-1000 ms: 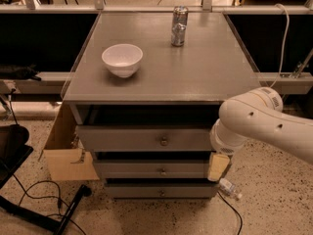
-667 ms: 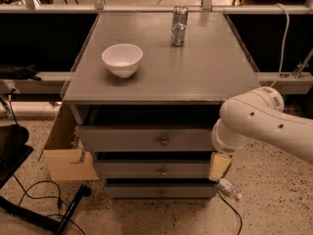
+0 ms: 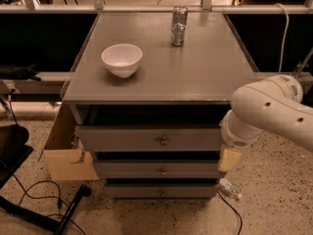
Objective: Open top drawer
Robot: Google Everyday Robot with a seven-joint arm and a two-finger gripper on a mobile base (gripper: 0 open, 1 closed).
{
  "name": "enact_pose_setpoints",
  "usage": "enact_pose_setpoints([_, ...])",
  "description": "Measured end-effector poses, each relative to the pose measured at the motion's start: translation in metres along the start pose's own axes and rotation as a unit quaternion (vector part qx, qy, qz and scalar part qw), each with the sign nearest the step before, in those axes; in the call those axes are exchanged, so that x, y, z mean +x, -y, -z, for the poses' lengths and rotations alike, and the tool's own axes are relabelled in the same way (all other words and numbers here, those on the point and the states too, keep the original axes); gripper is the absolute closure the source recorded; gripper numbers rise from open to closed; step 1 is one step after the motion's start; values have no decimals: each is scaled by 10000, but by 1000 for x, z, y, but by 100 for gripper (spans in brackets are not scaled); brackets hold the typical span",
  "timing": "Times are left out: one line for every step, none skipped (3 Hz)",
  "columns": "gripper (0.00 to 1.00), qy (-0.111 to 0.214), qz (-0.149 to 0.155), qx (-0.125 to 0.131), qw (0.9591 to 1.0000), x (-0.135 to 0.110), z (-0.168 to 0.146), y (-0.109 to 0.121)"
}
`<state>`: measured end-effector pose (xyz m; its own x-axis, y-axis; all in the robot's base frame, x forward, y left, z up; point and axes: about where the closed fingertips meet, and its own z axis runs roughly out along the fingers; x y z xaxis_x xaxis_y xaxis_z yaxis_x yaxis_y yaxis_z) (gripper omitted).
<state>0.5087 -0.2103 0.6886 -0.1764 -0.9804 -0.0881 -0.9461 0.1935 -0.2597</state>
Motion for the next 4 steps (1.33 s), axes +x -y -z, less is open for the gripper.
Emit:
enact_pose_setpoints([13, -50, 107, -60, 9999, 9, 46, -15])
enact_pose_setpoints([0, -69, 138, -76, 9999, 10, 52, -18])
enact_pose_setpoints([0, -44, 144, -72, 9999, 7, 48, -17])
enact_pose_setpoints([0, 87, 93, -82, 9999, -1, 32, -8])
